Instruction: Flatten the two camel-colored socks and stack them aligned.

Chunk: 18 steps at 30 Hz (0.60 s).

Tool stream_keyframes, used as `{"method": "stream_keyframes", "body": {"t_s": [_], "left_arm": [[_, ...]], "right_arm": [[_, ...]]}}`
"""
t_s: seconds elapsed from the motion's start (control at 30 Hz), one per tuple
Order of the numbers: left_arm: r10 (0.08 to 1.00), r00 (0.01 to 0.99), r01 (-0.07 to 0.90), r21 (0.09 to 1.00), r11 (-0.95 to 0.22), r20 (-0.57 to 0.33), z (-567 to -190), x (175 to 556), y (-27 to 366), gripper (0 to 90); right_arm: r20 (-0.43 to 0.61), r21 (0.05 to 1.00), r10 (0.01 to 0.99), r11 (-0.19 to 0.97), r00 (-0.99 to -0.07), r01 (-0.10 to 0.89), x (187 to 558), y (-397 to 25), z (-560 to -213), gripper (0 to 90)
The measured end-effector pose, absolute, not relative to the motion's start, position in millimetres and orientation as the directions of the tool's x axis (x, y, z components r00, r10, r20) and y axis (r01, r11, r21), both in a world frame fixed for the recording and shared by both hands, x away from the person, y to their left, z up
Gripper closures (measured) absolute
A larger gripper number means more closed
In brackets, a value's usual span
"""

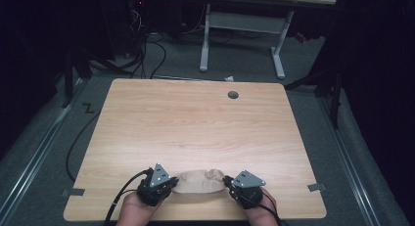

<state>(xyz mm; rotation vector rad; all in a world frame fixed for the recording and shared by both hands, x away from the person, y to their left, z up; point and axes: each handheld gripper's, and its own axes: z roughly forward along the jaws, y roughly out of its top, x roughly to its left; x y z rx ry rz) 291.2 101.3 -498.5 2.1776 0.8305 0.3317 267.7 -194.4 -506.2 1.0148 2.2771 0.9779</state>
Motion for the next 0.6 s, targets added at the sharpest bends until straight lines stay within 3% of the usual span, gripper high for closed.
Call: {"method": "stream_keyframes", "body": {"t_s": [0.4, 0.6], "left_arm": [[0.649, 0.761, 0.475, 0.688, -0.548, -0.009, -510, 294, 97, 82.4], [0.665, 0.747, 0.477, 0.711, -0.516, -0.019, -507, 296, 100, 62.5]], "right_arm": [[-0.108, 0.72, 0.776, 0.492, -0.622, 0.49, 274, -192, -517, 82.1], [-0.096, 0.74, 0.791, 0.463, -0.604, 0.488, 274, -197, -515, 75.9]]}}
